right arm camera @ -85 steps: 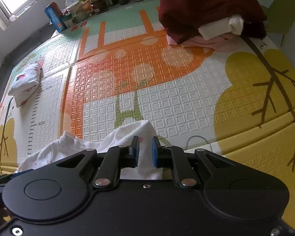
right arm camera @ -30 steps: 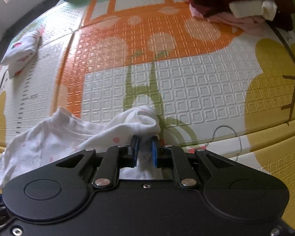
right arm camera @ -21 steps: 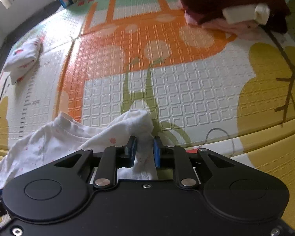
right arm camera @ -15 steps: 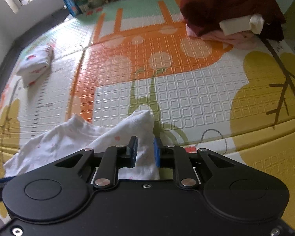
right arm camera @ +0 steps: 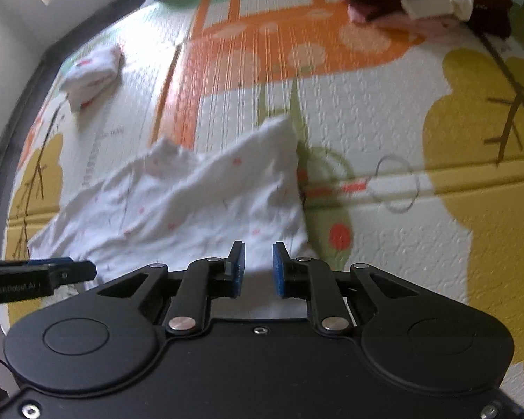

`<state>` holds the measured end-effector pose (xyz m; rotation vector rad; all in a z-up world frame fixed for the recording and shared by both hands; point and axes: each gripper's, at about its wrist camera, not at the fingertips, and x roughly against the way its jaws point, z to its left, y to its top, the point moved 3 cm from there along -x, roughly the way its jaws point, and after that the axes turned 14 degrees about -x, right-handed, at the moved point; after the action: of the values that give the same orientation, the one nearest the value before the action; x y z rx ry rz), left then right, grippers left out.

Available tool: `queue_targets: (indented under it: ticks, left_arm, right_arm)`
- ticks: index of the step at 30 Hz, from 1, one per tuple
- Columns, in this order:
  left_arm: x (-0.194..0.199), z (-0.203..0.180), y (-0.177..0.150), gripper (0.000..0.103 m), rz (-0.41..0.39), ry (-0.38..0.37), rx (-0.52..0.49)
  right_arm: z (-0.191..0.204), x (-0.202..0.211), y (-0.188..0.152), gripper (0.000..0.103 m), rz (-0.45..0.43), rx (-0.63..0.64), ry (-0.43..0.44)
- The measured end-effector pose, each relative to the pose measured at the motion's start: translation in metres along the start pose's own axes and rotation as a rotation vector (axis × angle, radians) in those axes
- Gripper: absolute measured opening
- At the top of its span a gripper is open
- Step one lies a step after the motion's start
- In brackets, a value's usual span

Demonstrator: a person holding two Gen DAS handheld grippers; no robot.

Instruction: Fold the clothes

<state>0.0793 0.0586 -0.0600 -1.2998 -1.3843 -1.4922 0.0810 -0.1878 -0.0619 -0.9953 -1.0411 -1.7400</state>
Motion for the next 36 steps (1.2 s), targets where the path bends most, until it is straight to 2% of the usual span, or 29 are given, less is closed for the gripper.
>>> queue_targets:
  ticks: [5,7,14,22,24,26,30,36]
  left_arm:
    - [-0.009,0.004,-0.003,0.040,0.022,0.003,0.007]
    - [-0.012,0.005,-0.005,0.045,0.028,0.009,0.007]
    - [-0.017,0.007,-0.006,0.049,0.045,0.012,0.004]
    - [-0.027,0.008,-0.010,0.057,0.068,0.025,-0.006]
    - [-0.030,0.010,-0.011,0.059,0.073,0.022,0.005]
    - [-0.029,0.011,-0.010,0.058,0.071,0.014,0.012]
    - [-0.023,0.011,-0.008,0.057,0.061,-0.003,0.026]
    - [-0.005,0.017,0.000,0.057,0.017,-0.023,0.050]
  right_arm:
    - [-0.011,-0.020,-0.007,0.013,0.029,-0.037,-0.065]
    - [-0.017,-0.022,-0.007,0.009,0.024,-0.053,-0.076]
    - [-0.029,-0.018,-0.004,0.005,-0.003,-0.084,-0.110]
    - [-0.041,-0.012,0.000,0.003,-0.027,-0.118,-0.140]
    - [-0.045,-0.012,0.002,0.009,-0.042,-0.120,-0.176]
    - [-0.053,-0.012,0.005,0.009,-0.044,-0.133,-0.199]
    - [-0.060,-0.001,0.008,0.009,-0.055,-0.162,-0.149]
    - [-0.043,0.014,0.012,0.009,-0.078,-0.134,-0.084]
